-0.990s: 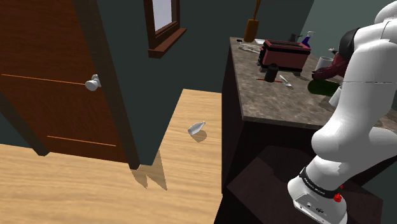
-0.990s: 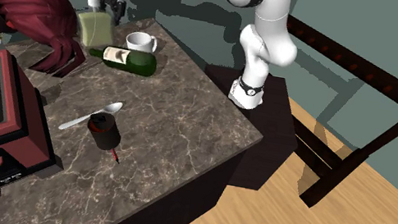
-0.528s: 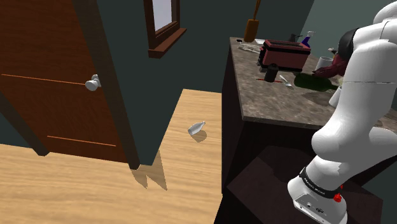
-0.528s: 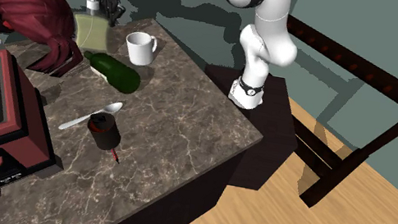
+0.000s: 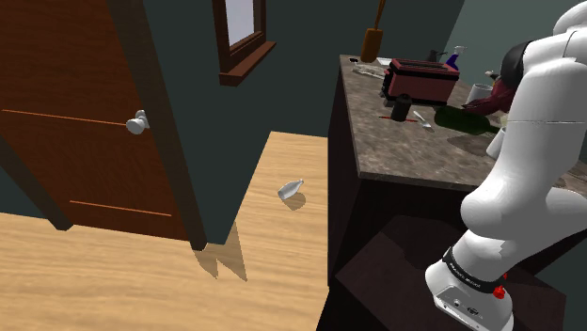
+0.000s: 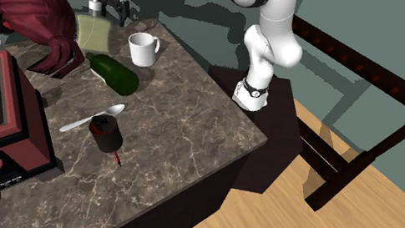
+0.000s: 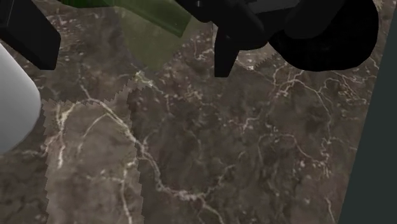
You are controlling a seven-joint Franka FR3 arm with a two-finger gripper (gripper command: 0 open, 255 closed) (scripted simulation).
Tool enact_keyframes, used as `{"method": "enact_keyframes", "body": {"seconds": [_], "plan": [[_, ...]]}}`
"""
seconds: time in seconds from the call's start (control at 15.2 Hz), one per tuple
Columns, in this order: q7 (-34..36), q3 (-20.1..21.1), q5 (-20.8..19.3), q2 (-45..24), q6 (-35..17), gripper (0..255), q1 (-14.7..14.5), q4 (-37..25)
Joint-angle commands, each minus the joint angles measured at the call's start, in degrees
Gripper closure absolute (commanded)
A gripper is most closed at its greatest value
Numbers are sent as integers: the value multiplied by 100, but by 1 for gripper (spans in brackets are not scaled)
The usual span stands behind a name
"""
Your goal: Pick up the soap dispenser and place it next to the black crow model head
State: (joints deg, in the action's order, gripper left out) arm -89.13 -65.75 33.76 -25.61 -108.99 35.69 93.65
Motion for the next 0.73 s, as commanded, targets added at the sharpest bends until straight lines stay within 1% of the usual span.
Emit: {"method": "enact_keyframes", "body": {"seconds": [0.0, 0.13, 0.66], "plan": [[85, -91, -123, 111, 217, 0, -40, -165], [166, -174, -243, 217, 486, 0, -46, -391], [166, -174, -243, 217, 486, 0, -46, -391]]}}
